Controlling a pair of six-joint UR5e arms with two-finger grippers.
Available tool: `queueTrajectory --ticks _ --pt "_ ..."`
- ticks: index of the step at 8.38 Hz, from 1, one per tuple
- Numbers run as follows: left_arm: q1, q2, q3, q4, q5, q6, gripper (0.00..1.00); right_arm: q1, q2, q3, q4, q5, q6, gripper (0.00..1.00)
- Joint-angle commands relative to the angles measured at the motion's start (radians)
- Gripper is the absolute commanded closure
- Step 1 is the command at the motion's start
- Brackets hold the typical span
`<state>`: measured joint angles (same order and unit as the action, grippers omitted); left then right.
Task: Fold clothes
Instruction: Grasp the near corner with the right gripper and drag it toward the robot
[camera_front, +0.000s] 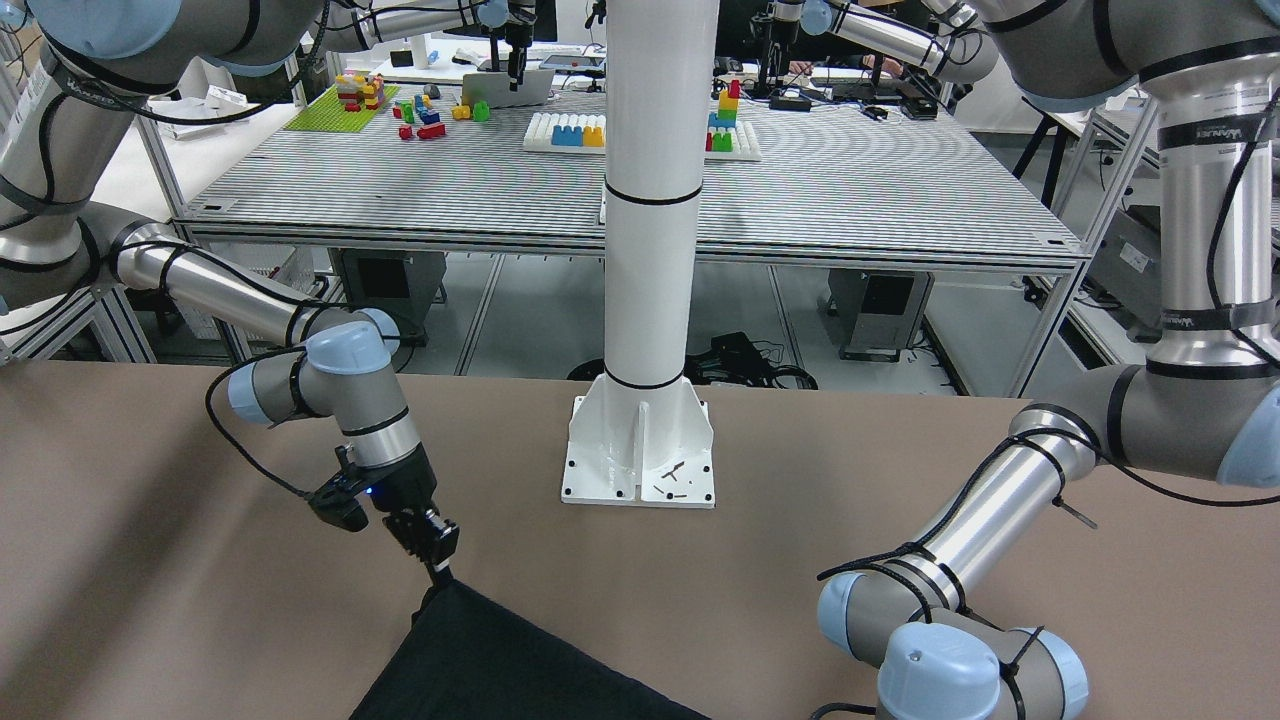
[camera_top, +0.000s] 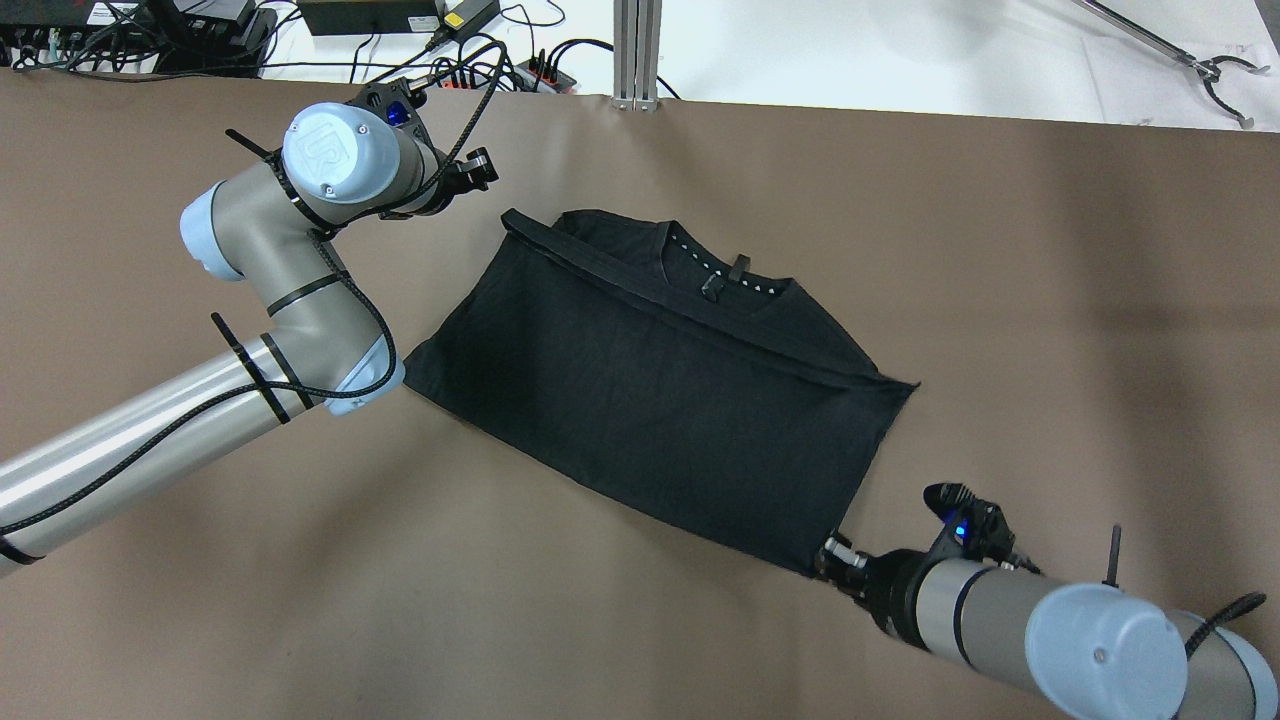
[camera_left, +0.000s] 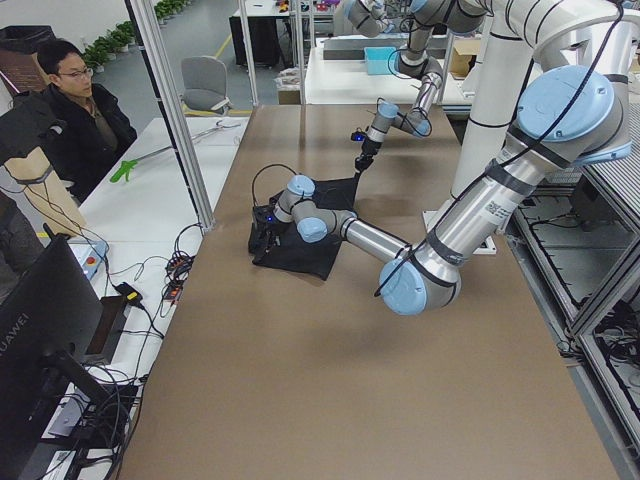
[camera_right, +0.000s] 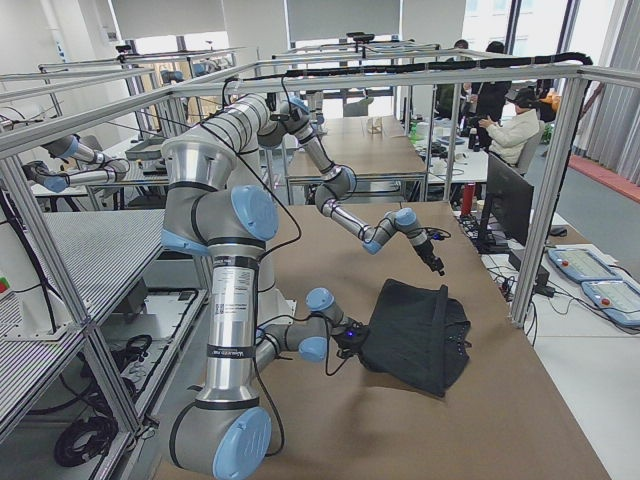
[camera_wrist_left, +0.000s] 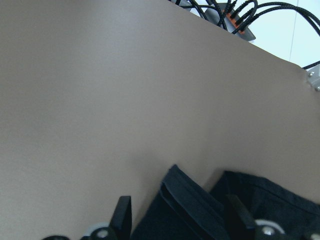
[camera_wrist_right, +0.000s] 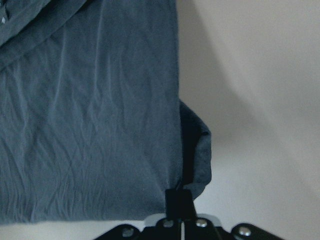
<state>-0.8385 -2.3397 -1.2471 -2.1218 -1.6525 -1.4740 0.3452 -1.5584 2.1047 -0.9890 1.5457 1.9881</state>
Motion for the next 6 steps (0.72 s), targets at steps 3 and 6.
queueTrajectory --ticks 3,6 --pt "-0.014 0.051 -0.110 0.000 0.065 0.004 0.30 -0.233 0.017 0.064 0.010 0.146 0.003 1.00" --pt "0.040 0.085 -0.181 0.002 -0.002 -0.046 0.29 -0.279 0.023 0.061 0.006 0.137 -0.008 0.05"
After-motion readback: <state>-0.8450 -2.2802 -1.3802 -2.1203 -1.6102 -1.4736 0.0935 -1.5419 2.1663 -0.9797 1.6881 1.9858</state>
